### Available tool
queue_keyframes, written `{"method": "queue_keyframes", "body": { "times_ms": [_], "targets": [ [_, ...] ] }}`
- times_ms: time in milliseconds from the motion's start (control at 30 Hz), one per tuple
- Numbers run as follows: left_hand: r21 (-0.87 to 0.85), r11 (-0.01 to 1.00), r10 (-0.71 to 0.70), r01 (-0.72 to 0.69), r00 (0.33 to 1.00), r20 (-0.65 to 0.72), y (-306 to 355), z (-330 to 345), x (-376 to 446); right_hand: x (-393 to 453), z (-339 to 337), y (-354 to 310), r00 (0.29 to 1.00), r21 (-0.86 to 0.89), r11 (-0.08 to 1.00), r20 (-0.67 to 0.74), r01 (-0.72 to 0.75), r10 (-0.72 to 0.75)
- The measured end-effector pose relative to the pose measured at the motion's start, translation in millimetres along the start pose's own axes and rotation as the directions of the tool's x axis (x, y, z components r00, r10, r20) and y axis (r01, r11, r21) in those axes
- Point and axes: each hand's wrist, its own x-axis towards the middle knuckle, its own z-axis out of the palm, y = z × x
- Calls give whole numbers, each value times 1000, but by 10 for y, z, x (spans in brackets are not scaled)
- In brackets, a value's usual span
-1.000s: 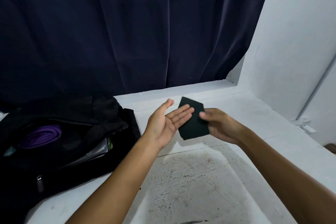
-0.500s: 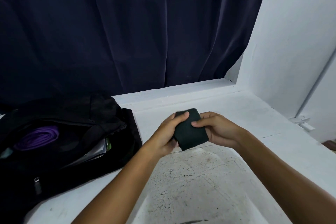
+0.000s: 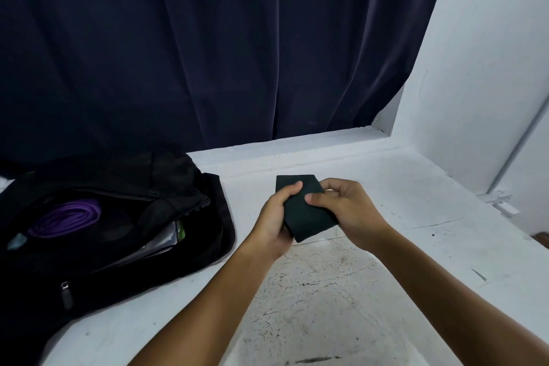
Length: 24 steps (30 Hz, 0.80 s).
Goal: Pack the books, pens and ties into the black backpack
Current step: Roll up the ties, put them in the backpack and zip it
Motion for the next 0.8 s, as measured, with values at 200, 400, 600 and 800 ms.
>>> {"method": "queue_keyframes", "body": {
  "times_ms": [200,400,600,800],
  "targets": [
    [-42,998,39,-39,999,2,15,-7,0,-71,147,-27,962,-198,970,-203,142,-182],
    [-146,980,129,-138,989,-67,58,-52,-64,-55,180,-46,949,-403,903,-195,152,-246],
    [-102,952,269,-290,946,-180,189,-147,-160,45,229,-93,963,70,973,171,-221,206],
    [-6,966,247,-260,924,-291,442,-544,-543,228,559,-159,934,75,966,285,-248,217]
  ]
}}
